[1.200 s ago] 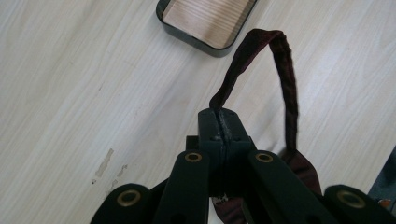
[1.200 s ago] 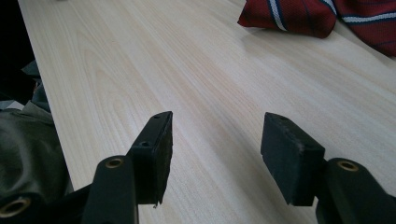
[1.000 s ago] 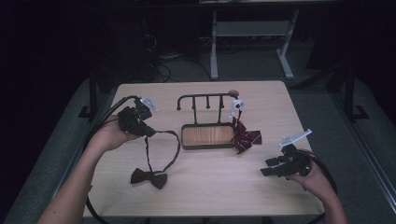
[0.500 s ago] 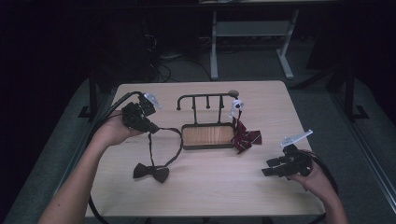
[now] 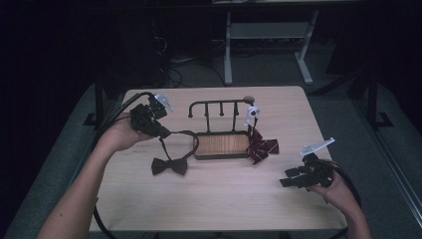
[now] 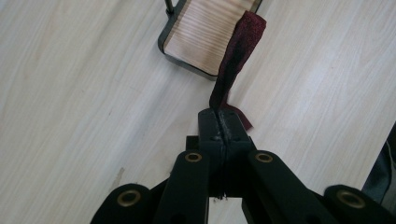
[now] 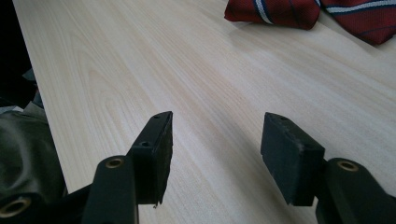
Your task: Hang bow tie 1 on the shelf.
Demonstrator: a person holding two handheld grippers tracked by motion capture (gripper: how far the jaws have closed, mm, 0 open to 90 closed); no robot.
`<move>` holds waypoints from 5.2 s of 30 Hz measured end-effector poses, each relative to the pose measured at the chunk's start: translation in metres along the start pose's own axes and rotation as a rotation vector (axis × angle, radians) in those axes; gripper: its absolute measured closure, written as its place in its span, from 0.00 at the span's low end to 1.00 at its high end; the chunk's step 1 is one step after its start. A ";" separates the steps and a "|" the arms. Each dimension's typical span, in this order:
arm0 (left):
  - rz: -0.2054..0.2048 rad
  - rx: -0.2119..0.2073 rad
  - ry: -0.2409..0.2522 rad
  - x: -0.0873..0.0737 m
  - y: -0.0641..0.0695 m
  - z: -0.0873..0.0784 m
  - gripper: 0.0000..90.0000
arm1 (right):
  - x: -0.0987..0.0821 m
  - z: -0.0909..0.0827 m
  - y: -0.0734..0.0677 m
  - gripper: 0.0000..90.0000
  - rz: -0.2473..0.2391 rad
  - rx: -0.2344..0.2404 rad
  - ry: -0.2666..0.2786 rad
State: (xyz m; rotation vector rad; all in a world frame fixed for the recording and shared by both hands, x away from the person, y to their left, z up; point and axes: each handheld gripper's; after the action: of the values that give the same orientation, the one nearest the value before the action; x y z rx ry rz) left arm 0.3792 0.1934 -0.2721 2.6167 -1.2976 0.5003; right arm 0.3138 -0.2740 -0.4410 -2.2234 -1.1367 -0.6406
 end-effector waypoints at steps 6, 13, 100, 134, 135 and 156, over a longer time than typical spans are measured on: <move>-0.003 0.003 -0.005 0.007 -0.003 -0.006 1.00 | 0.000 0.001 0.000 0.48 -0.001 0.001 -0.002; -0.004 0.003 0.002 0.014 -0.003 -0.013 1.00 | 0.000 0.000 -0.001 0.48 -0.002 -0.002 0.005; -0.127 0.084 -0.054 0.052 -0.044 0.000 0.91 | -0.006 -0.009 0.000 0.48 0.006 -0.017 0.027; -0.124 0.054 -0.018 0.016 -0.039 0.005 0.80 | -0.011 -0.012 0.005 0.46 0.037 -0.053 0.034; -0.124 0.054 -0.018 0.016 -0.039 0.005 0.80 | -0.011 -0.012 0.005 0.46 0.037 -0.053 0.034; -0.113 0.029 -0.014 -0.005 -0.033 0.015 0.76 | -0.012 -0.011 0.006 0.45 0.042 -0.053 0.032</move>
State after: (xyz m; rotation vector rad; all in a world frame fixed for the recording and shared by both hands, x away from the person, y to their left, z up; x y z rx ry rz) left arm 0.4059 0.2123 -0.2884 2.7032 -1.1465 0.4861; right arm 0.3105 -0.2913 -0.4424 -2.2666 -1.0666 -0.6936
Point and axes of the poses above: each handheld gripper's, and its own axes: z roughly forward along the jaws, x roughly out of its top, y roughly to its right, and after that the axes turned 11 degrees about -z, right-handed
